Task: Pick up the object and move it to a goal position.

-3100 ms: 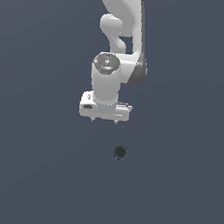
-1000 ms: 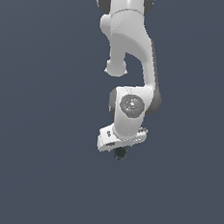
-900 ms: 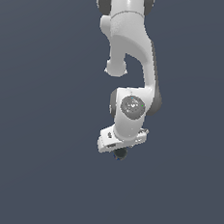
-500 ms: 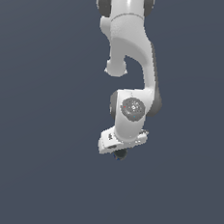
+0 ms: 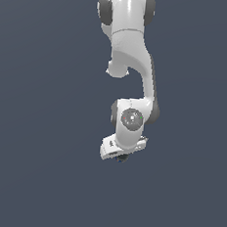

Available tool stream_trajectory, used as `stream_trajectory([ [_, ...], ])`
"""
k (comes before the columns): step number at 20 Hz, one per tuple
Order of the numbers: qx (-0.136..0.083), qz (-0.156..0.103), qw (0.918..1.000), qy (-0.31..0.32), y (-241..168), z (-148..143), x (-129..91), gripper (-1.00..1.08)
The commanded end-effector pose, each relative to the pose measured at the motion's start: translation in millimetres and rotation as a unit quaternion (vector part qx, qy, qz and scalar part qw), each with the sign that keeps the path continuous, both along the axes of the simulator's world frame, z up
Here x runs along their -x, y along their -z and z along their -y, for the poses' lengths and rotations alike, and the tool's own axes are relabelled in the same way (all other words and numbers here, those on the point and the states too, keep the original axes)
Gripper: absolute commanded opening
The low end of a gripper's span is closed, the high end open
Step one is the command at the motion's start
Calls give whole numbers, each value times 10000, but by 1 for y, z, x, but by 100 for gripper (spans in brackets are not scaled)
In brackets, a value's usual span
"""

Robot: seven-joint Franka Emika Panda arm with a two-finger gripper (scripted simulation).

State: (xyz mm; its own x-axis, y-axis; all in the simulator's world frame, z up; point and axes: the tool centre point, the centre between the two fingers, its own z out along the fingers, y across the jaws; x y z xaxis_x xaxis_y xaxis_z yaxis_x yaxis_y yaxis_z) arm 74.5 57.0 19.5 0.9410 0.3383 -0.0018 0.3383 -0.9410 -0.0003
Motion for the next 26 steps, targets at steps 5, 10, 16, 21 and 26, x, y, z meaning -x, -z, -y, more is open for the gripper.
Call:
stream_trajectory([
  [5, -1, 9, 10000, -2, 6, 0, -2, -100],
  [10, -1, 9, 10000, -2, 6, 0, -2, -100],
  [16, -1, 9, 10000, -2, 5, 0, -2, -100],
  [21, -1, 9, 10000, -2, 1, 11, -8, -100],
  [26, -1, 9, 10000, -2, -7, 34, -20, -100],
])
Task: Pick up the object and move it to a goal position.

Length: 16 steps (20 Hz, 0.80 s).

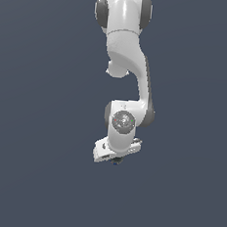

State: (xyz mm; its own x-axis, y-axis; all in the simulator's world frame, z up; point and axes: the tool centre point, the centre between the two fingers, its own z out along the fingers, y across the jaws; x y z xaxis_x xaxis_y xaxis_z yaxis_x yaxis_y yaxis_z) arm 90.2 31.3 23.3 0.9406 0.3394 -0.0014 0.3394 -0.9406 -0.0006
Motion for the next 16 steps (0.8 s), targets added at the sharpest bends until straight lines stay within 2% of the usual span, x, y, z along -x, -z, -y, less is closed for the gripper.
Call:
stream_trajectory([
  [1, 1, 7, 10000, 4, -6, 14, -8, -100],
  [9, 1, 7, 10000, 4, -24, 62, -36, -100],
  [16, 1, 7, 10000, 4, -34, 86, -51, -100],
])
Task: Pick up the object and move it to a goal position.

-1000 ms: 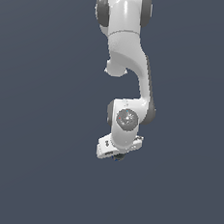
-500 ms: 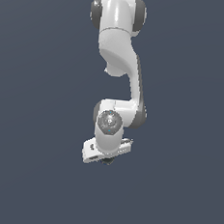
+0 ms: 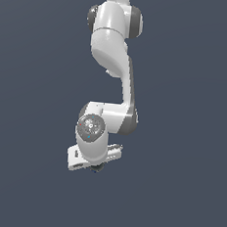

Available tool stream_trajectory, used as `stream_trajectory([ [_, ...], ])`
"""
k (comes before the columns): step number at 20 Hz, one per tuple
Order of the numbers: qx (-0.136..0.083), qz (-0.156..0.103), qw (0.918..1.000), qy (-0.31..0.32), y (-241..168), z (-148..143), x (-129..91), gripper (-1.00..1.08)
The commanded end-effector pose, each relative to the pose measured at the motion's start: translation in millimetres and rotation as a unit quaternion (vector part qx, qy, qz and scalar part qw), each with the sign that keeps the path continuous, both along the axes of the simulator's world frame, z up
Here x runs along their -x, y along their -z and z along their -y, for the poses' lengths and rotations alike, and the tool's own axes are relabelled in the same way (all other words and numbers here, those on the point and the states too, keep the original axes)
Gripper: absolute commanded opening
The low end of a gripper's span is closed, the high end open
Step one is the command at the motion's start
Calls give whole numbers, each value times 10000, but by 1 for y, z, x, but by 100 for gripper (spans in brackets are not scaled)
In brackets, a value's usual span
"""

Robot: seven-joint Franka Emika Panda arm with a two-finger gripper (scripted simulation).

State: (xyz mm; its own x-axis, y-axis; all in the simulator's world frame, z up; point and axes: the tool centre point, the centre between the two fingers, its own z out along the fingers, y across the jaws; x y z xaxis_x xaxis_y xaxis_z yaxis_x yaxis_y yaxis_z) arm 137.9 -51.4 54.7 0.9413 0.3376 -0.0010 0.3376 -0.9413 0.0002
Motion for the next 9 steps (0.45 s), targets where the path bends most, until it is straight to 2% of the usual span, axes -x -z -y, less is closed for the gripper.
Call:
stream_trajectory([
  [1, -2, 4, 10000, -6, -3, 6, -4, -100],
  [9, -2, 4, 10000, -6, -5, 12, -9, -100],
])
